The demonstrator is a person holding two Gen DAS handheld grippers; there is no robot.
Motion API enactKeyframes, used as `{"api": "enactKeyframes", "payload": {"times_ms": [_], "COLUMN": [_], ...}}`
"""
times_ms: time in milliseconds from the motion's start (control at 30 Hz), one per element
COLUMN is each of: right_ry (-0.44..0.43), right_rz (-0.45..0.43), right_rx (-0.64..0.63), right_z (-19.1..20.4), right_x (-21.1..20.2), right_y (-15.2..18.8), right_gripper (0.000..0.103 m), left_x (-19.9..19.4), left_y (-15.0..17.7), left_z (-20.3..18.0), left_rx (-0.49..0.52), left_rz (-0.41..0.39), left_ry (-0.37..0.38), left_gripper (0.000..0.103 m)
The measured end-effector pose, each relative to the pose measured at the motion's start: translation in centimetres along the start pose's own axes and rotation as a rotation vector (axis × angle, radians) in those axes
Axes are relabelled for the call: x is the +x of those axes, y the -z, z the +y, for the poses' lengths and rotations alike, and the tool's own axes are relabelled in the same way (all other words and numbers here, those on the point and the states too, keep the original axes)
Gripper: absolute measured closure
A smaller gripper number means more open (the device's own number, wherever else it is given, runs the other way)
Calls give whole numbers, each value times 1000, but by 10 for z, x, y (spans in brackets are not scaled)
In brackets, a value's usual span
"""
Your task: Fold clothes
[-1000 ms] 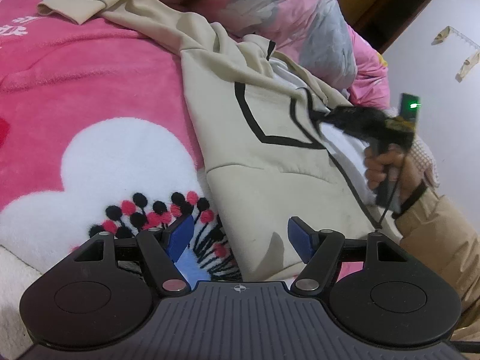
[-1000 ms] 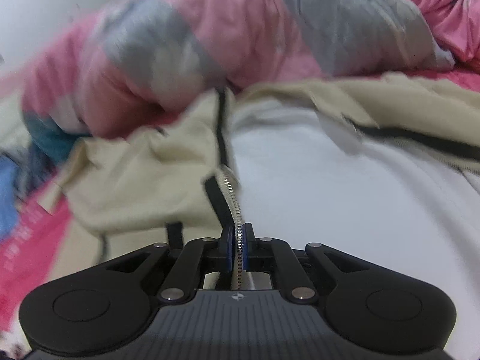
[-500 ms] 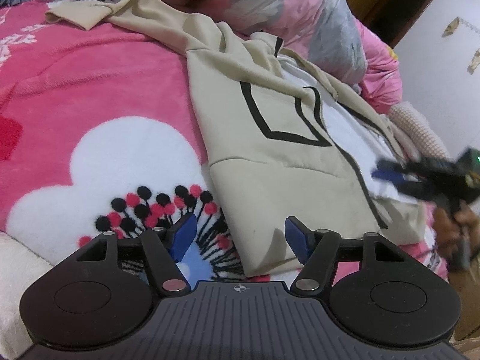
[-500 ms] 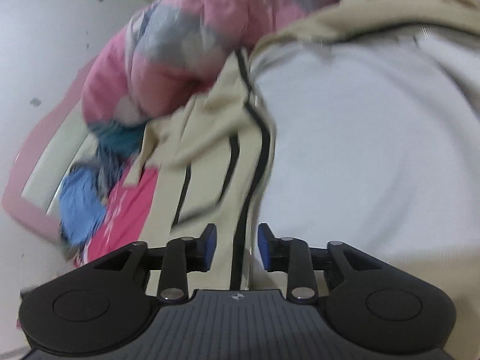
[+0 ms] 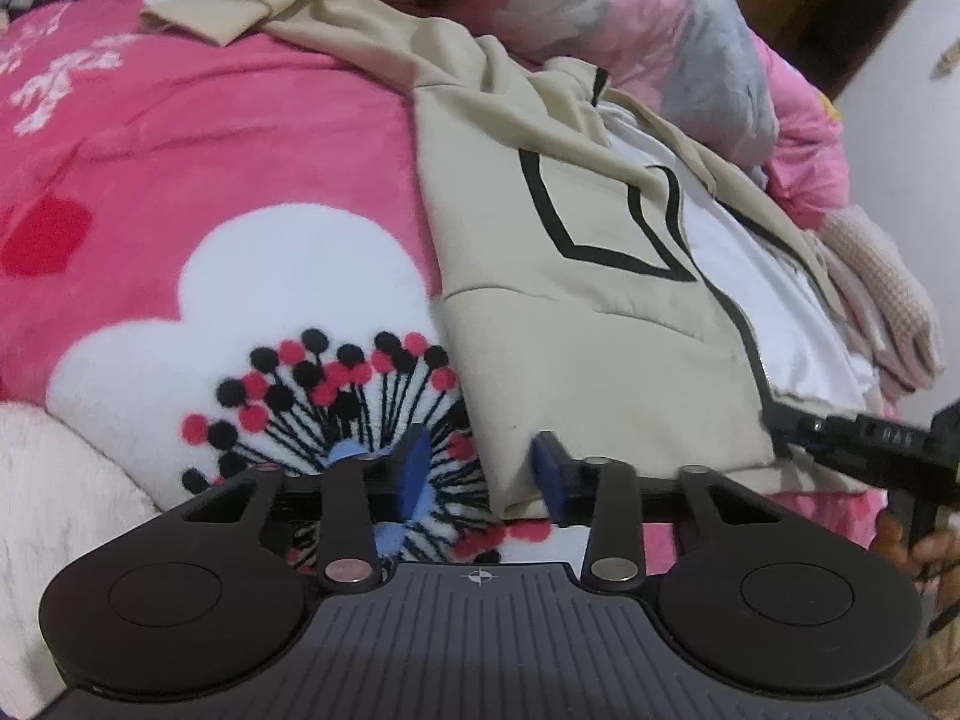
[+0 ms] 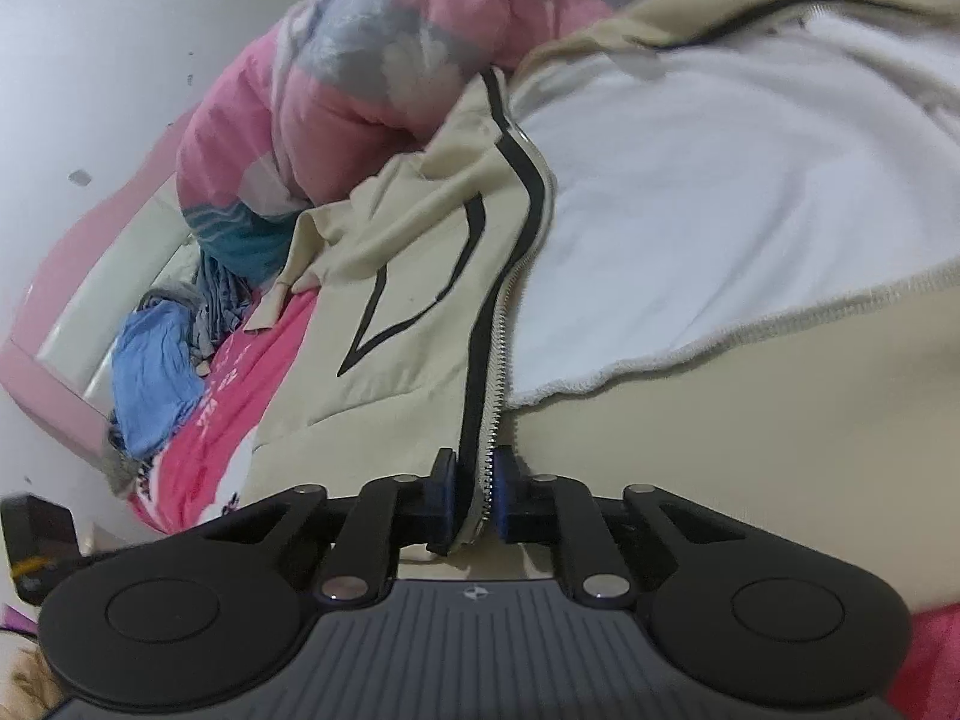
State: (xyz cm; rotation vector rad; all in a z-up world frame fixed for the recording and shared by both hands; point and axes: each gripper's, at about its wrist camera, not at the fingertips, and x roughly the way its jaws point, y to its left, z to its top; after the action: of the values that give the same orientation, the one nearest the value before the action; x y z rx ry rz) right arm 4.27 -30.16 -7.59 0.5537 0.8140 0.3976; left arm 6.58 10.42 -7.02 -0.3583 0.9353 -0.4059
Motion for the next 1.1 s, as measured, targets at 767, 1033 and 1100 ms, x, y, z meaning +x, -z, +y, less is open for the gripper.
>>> {"api": "enactKeyframes", "payload": {"times_ms": [767, 1033, 1100], "right_ry": [61, 115, 117], "right_rz": [-29, -94, -109], "right_rx": [-100, -124, -144], "right_z": [9, 15, 21], "right_x": [-20, -47, -48], "right_y": [-1, -39, -56], "right_gripper": [85, 71, 70], "left_x": [-8, -34, -28], "left_y": [-8, -52, -73], "left_z": [6, 14, 5], "left_rx": [0, 20, 59], "left_rz": [34, -87, -118], "left_ry": [30, 65, 90], "left_gripper": [84, 76, 76]}}
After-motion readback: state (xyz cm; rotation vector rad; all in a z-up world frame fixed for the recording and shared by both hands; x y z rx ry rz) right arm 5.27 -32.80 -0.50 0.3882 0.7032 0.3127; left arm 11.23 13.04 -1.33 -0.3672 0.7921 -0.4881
